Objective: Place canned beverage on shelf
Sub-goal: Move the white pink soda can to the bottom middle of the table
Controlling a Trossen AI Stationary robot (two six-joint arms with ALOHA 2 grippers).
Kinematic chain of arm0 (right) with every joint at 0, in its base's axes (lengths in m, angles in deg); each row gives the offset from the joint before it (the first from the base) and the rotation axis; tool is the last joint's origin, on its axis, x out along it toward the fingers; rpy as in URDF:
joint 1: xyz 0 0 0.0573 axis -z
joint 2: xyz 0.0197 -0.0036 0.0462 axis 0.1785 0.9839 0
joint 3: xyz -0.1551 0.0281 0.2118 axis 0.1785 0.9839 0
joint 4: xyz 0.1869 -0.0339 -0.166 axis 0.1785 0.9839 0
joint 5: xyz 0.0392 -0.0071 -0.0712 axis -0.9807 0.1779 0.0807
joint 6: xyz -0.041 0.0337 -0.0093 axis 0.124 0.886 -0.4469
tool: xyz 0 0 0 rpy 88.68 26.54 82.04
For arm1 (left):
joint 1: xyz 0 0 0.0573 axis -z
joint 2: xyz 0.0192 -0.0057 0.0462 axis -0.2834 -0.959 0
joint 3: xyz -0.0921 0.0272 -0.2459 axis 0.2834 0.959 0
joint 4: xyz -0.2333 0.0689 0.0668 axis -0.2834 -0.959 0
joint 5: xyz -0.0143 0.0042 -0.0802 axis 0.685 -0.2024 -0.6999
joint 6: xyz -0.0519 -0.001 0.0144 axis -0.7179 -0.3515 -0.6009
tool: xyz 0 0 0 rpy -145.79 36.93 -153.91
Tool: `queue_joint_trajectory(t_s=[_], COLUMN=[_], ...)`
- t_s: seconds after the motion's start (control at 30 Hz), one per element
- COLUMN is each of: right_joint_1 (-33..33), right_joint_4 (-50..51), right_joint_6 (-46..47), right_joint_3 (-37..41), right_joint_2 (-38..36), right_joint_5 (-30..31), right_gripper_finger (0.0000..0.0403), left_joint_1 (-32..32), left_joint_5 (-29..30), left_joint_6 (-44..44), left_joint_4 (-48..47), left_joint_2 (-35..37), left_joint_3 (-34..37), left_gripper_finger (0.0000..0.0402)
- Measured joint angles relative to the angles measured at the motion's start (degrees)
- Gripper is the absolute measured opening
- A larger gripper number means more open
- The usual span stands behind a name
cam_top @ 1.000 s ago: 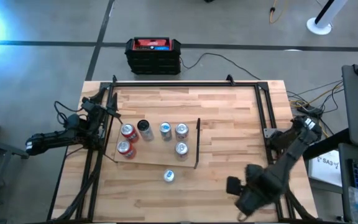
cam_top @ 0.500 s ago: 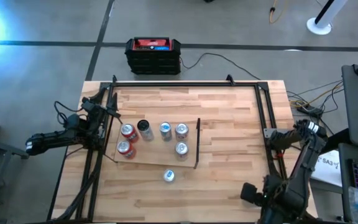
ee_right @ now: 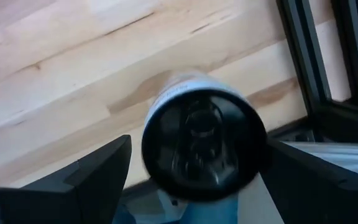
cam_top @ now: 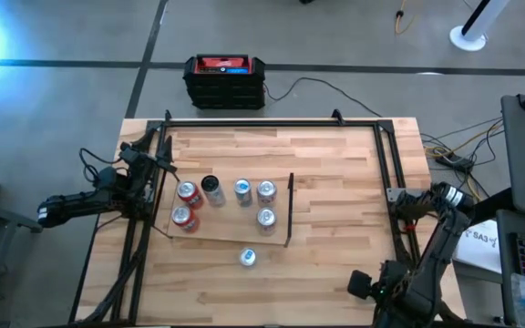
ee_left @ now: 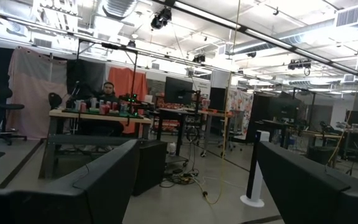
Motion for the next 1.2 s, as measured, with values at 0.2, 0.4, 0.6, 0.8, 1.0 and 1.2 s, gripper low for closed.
queue_joint_trajectory(t_s=[0.2, 0.4, 0.6, 0.8, 1.0, 1.2], right_joint_1=[0.0, 0.0, 0.0, 0.0, 0.0, 0.3], right_joint_4=[0.0, -1.0, -3.2, -5.4, -5.3, -5.6], right_joint_6=[0.0, 1.0, 3.0, 3.0, 2.9, 3.6], right_joint_3=[2.7, 4.3, 5.7, 6.9, 7.0, 7.0], right_joint_2=[1.0, 1.0, 1.0, 1.0, 1.0, 1.0], right_joint_5=[0.0, 1.2, 2.9, 3.0, 3.6, 5.7], right_gripper_finger=[0.0325, 0.0325, 0.0324, 0.0324, 0.0324, 0.0324], left_joint_1=[0.0, 0.0, 0.0, 0.0, 0.0, 0.0], left_joint_5=[0.0, 0.0, 0.0, 0.0, 0.0, 0.0], left_joint_6=[0.0, 0.0, 0.0, 0.0, 0.0, 0.0], left_joint_4=[0.0, 0.0, 0.0, 0.0, 0.0, 0.0], left_joint_2=[0.0, 0.0, 0.0, 0.0, 0.0, 0.0], left_joint_3=[0.0, 0.0, 0.0, 0.0, 0.0, 0.0], left_gripper_finger=[0.0311, 0.0311, 0.0311, 0.0311, 0.0311, 0.0311])
